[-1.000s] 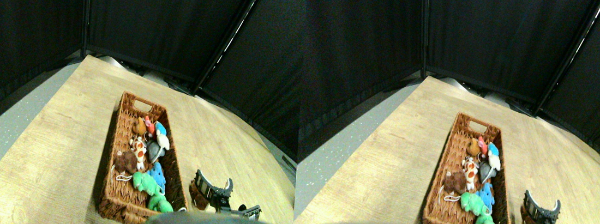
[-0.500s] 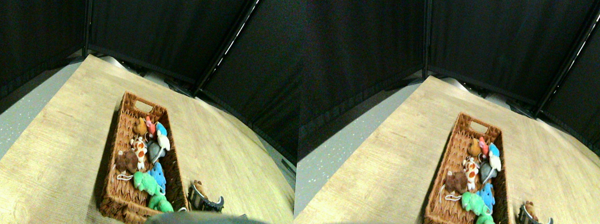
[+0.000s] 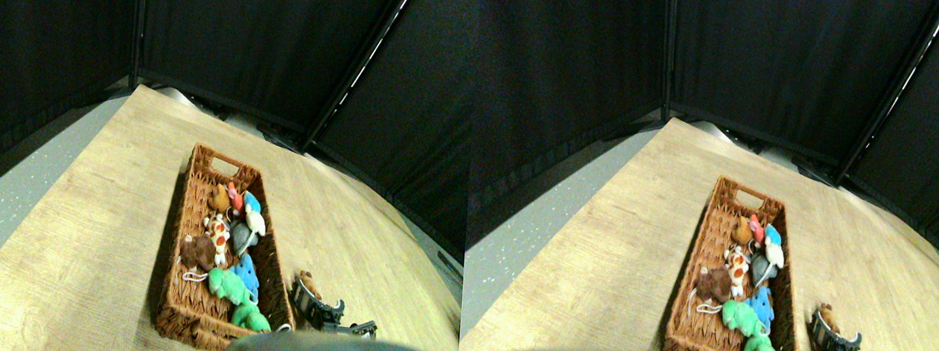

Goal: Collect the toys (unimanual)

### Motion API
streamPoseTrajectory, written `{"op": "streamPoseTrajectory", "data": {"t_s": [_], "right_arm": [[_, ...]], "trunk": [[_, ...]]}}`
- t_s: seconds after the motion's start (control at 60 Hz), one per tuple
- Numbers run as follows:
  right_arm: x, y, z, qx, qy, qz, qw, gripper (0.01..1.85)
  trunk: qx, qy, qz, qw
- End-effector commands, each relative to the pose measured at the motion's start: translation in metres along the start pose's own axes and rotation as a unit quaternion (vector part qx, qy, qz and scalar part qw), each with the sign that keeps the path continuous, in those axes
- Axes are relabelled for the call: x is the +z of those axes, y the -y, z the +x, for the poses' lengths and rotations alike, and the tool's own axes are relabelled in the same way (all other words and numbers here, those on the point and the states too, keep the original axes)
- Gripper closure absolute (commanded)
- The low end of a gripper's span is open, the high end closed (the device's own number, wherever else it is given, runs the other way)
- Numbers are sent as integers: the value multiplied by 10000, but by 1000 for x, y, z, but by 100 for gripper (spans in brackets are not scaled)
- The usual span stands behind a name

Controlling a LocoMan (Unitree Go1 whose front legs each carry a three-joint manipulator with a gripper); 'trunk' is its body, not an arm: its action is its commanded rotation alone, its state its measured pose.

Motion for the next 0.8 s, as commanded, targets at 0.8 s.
{"op": "streamPoseTrajectory", "data": {"t_s": [0.8], "right_arm": [[-29,-81,-18,1151,-268,-682,9907,180]], "trunk": [[3,-27,-130,9999]]}}
